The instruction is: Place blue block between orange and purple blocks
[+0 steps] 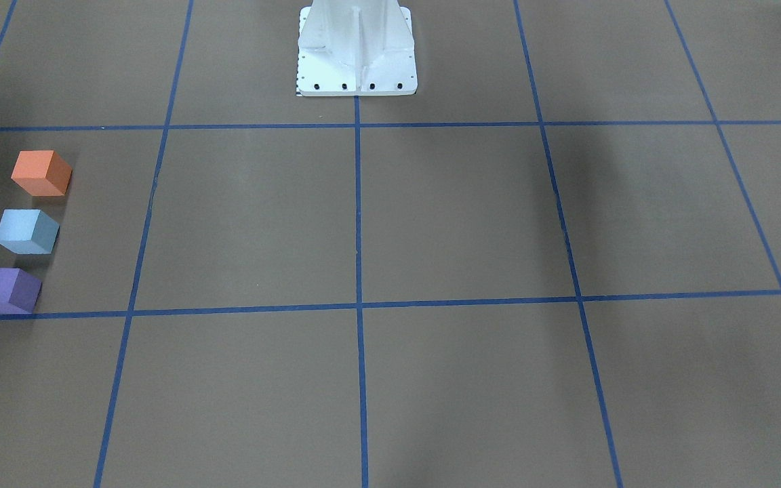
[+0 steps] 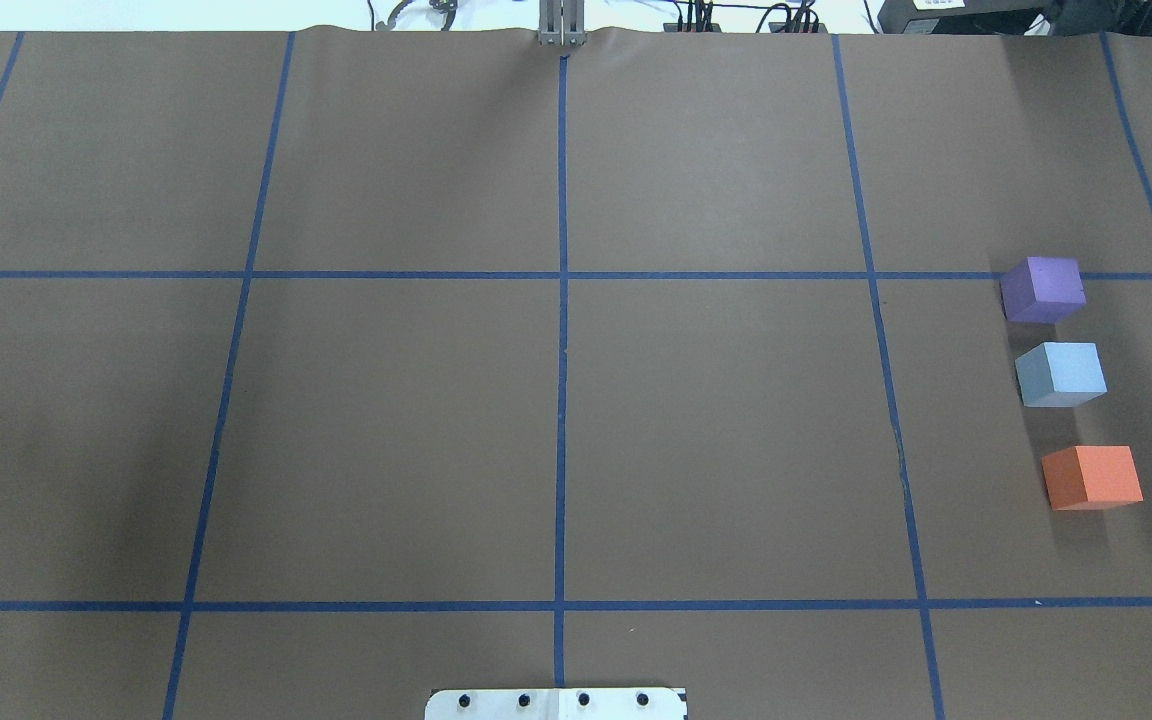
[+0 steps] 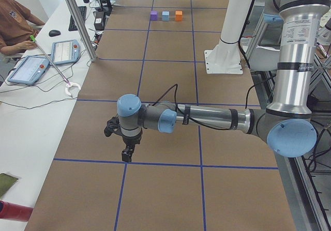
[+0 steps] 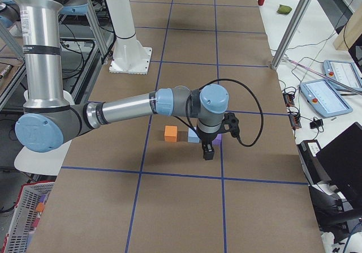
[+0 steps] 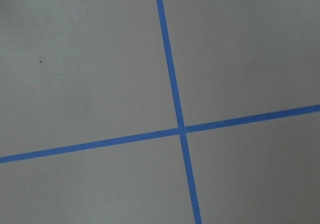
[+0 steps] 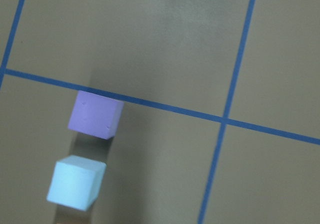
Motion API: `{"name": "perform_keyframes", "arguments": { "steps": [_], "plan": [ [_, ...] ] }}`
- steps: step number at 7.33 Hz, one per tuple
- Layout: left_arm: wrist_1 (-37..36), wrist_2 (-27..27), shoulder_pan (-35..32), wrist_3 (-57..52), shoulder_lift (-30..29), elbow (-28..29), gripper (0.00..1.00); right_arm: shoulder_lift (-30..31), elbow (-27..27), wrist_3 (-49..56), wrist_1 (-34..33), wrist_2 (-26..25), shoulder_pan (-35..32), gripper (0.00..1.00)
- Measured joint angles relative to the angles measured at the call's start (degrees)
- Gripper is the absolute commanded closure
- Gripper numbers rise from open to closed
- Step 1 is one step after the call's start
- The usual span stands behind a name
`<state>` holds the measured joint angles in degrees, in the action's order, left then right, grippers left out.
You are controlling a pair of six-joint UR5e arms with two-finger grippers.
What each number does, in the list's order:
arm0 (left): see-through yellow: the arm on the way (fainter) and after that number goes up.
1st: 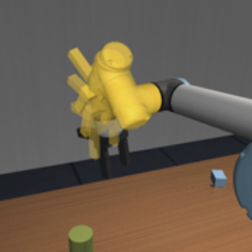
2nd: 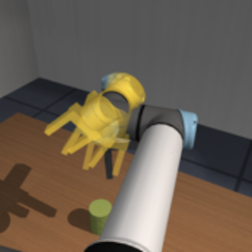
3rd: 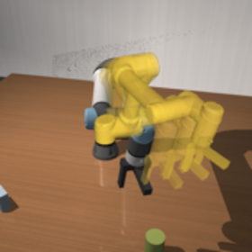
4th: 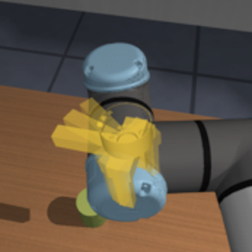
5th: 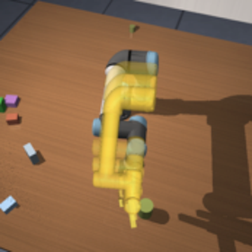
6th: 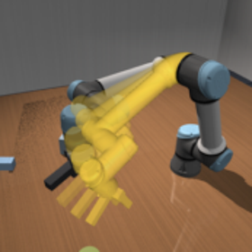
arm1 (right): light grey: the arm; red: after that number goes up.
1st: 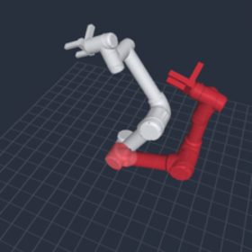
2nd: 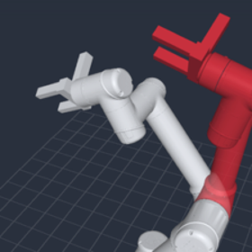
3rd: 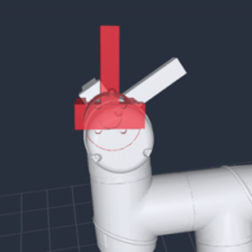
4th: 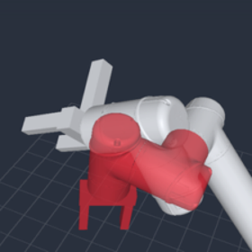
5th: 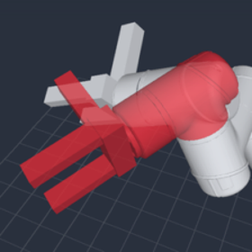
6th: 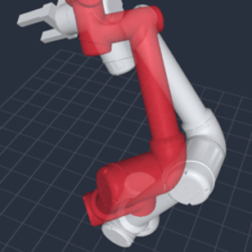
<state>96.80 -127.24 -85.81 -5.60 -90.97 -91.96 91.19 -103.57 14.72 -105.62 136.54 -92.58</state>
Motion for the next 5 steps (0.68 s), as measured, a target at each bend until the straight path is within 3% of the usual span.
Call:
{"name": "perform_keyframes", "arguments": {
  "steps": [5],
  "plan": [
    [-0.4,-2.9,-4.9,-2.6,3.3,-0.9,0.00,4.1,8.1,0.6,13.3,2.0,-0.7,0.00]
  ]
}}
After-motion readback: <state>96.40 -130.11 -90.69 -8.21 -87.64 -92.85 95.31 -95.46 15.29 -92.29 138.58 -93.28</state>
